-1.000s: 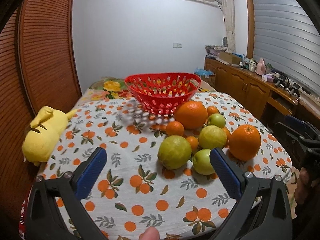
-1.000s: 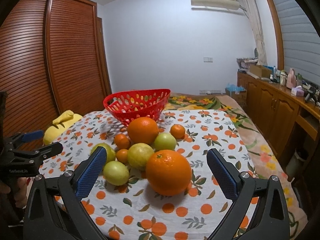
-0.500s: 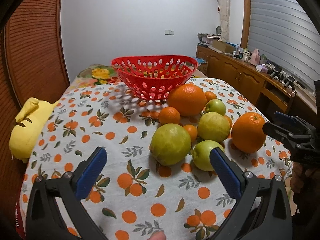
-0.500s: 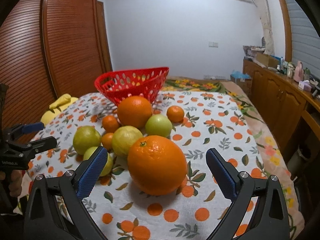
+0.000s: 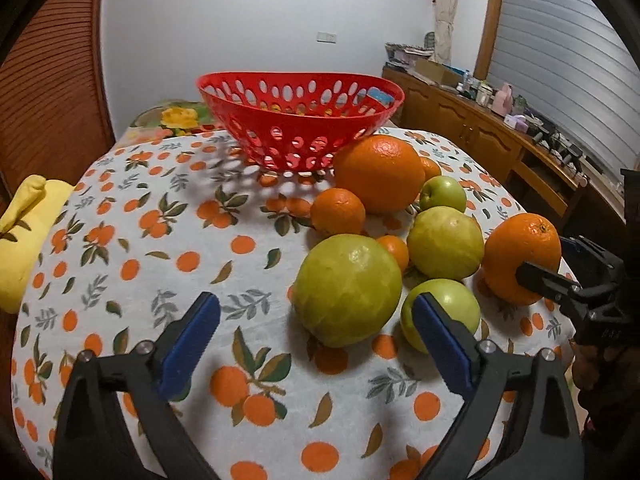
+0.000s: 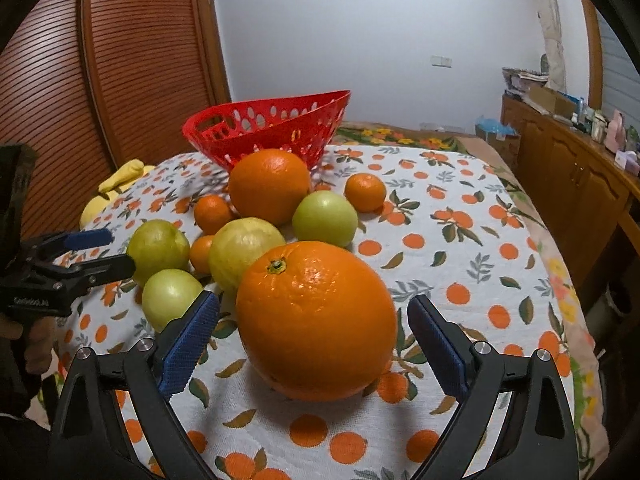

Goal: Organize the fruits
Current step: 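Move the left tool around the yellow-green pomelo while the right tool surrounds the large orange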

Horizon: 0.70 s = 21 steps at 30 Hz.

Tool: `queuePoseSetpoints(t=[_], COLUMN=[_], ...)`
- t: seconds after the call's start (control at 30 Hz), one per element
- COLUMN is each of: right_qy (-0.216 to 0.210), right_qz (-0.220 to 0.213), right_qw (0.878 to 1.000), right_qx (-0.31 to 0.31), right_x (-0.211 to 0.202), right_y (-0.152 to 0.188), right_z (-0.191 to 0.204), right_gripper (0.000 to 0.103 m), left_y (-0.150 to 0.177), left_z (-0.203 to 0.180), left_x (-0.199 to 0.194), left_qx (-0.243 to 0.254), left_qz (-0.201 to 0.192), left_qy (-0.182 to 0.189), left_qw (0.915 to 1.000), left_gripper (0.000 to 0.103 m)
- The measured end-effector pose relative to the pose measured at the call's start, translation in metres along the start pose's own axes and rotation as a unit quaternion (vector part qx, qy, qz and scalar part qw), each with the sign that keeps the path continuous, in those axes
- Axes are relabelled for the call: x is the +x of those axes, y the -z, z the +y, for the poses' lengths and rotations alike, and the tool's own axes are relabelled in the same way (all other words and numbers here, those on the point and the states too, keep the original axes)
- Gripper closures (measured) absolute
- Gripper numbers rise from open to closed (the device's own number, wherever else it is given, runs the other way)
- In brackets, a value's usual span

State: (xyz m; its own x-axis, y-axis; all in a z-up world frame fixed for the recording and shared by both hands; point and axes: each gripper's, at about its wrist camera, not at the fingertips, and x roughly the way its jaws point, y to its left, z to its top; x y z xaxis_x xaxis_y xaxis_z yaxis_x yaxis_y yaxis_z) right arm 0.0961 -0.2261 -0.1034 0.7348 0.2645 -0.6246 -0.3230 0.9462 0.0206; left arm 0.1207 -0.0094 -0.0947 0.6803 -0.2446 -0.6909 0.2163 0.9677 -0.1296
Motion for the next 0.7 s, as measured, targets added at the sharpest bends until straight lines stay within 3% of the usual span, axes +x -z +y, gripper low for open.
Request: queuePoseSetpoints(t=[0.13,0.27,0.7], right_qy=[-0.007,-0.009,-0.008], right_qz=[0.007,0.01,0.025], right_qw=[1.0,1.0,1.0], right_qx=[0.001,0.0,0.001], right_x=[0.005,0.011,0.015], right_y=[0.0,-0.001,0.001], right_z=[-0.001,-0.001,-0.004], right_gripper=[0.009,0.011,0.017], left_y=[-0.004,-0.008,-0.012], left_z=[-0.002,-0.002,-0.008], left_x=[0.006,0.013,0.029], left_qx=[0.003,-0.006,0.007], left_qz=[0.002,0.009,0.03], left_qy=[0.021,0.043,0.041], left_qw=[0.9998,0.999,0.9987], left_gripper=[0.023,0.029,0.036])
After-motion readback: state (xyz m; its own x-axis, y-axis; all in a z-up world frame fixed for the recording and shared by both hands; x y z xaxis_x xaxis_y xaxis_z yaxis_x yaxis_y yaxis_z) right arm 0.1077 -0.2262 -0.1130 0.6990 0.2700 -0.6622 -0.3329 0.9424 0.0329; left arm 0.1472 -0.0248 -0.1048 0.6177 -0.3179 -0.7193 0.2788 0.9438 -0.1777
